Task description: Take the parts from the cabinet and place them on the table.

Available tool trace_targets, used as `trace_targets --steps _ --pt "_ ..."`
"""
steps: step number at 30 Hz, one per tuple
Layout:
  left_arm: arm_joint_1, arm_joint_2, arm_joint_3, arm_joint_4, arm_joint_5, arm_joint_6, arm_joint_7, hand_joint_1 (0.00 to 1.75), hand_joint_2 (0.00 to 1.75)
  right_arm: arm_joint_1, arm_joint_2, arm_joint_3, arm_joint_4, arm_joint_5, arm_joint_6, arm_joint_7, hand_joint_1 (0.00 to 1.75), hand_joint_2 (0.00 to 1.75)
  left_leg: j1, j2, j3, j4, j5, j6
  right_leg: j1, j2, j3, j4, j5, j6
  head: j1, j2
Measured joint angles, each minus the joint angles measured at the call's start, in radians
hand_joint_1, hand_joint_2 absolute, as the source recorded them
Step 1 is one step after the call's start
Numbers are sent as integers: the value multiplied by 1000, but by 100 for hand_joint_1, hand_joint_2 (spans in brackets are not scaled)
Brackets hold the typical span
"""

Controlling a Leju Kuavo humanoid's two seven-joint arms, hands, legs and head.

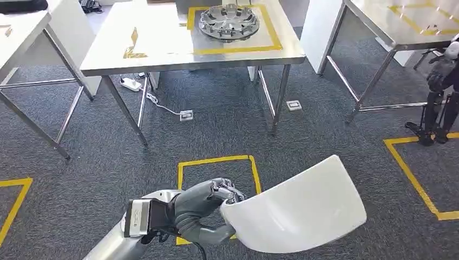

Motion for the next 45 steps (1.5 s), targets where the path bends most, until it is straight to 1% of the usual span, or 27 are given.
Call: trace_targets --steps 2,4,5,8,9,10,11,13,14,15,17,19,20,24,25,26,28,29,30,33,35,36,39,40,41,44,45 --pt "7 2 1 -7 -1 0 -2 175 175 3 0 0 0 2 0 1 0 0 1 -2 7 -12 25 15 2 -2 8 9 7 17 0 0" --pt "8 1 1 -18 -1 0 -3 175 175 0 -1 0 0 2 0 3 0 0 9 -4 39 -21 24 22 -1 -1 7 35 -1 25 1 0" --pt "8 0 1 -23 -1 0 -3 175 175 -3 -1 0 0 2 0 3 0 0 11 -3 46 -23 21 27 -1 0 -16 79 -13 28 3 0" --pt "14 0 1 -29 -2 1 -3 175 175 0 -5 0 0 2 -4 6 0 0 12 -5 56 -23 6 32 -6 2 -155 281 -104 45 8 0" --pt "20 0 1 -31 -2 1 -3 175 175 3 -5 0 0 2 -6 7 0 0 12 -6 62 -23 0 32 -7 2 -186 307 -109 47 10 0" --pt "25 1 1 -32 -2 0 -3 175 175 5 -5 0 0 3 -7 8 0 0 13 -8 69 -23 -6 30 -8 2 -192 287 -82 49 11 0" --pt "27 1 1 -35 -2 0 -3 175 175 5 -6 0 0 4 -7 9 0 0 14 -9 80 -22 -14 27 -10 2 -176 226 -29 50 11 0" --pt "28 1 2 -40 -1 -4 -3 175 175 6 -8 0 0 10 -7 25 0 0 16 -9 102 -22 -31 19 -11 1 -106 43 91 48 13 0" --pt "28 1 3 -40 -1 -7 -3 175 175 7 -8 0 0 12 -6 30 0 0 12 -9 106 -20 -39 12 -9 -1 -94 0 98 42 15 0" --pt "30 0 5 -41 -1 -8 -3 175 175 5 -8 0 0 11 -2 35 0 0 11 -10 109 -23 -43 6 -3 -5 -95 1 56 27 16 0" --pt "32 0 8 -47 -1 -10 -3 175 175 9 -8 0 0 11 0 39 0 0 10 -10 117 -16 -40 -10 -5 -3 -90 -8 78 11 16 0" --pt "35 0 10 -50 0 -12 -3 175 175 11 -8 0 0 12 3 39 0 0 12 -9 124 -7 -52 -17 -8 -7 -66 -11 77 -4 15 0" --pt "34 1 13 -52 0 -16 -3 175 175 11 -8 0 0 13 5 38 0 0 12 -7 106 35 -60 -20 -8 -10 -56 -11 71 -10 11 0" --pt "45 6 19 -53 -2 -17 -4 175 175 12 -9 0 0 13 6 35 0 0 14 -5 -71 292 -165 -28 -5 -27 -33 -11 43 -15 0 0" --pt "46 7 19 -53 -2 -17 -4 175 175 13 -10 0 0 13 6 34 0 0 15 -5 -80 282 -148 -29 -5 -25 -25 -11 37 -13 0 0" --pt "46 7 20 -53 -4 -17 -4 175 175 13 -10 0 0 13 5 34 0 0 15 -4 -70 234 -106 -26 -5 -26 -14 -11 29 -10 -1 0" --pt "46 8 24 -54 -9 -18 -4 175 175 10 -10 0 0 10 -3 28 0 0 15 2 -7 60 13 -21 -5 -30 11 -11 13 -6 -2 0" --pt "46 8 26 -54 -10 -18 -4 175 175 11 -10 0 0 8 -7 25 0 0 13 14 11 -8 51 -13 -5 -31 17 -11 4 -1 -3 0" --pt "47 9 27 -53 -11 -18 -6 175 175 8 -10 0 0 8 -8 23 0 0 7 15 9 -8 4 -9 -2 -29 20 -8 0 4 -1 0" --pt "51 8 29 -56 -14 -19 -6 175 175 10 -11 0 0 8 -8 20 0 0 8 7 14 -9 20 14 -2 -31 30 2 1 27 -2 0" --pt "49 6 31 -60 -16 -20 -6 175 175 6 -11 0 0 8 -6 18 0 0 15 2 45 -16 18 23 -6 -20 16 47 -5 34 0 0" --pt "48 4 31 -60 -16 -20 -7 175 175 3 -11 0 0 8 -4 18 0 0 15 1 49 -17 13 29 -5 -10 -18 102 -16 38 3 0" --pt "52 0 31 -59 -18 -21 -7 175 175 7 -13 0 0 8 -5 22 0 0 14 -9 57 -17 -1 35 -6 -4 -161 293 -108 46 8 0" --pt "53 0 31 -59 -18 -21 -8 175 175 10 -13 0 0 8 -5 22 0 0 13 -14 62 -17 -7 34 -6 -4 -186 305 -106 48 9 0" --pt "53 0 31 -59 -18 -21 -8 175 175 12 -13 0 0 8 -4 22 0 0 14 -19 71 -17 -14 31 -6 -3 -186 271 -73 46 10 0" --pt "53 -2 31 -59 -18 -25 -8 175 175 13 -14 0 0 5 -4 27 0 0 14 -21 99 -17 -40 23 -4 -2 -103 18 110 33 13 0" --pt "53 -2 31 -58 -18 -26 -7 175 175 12 -14 0 0 5 -5 27 0 0 9 -23 111 -12 -47 17 0 -1 -104 2 85 29 13 0"
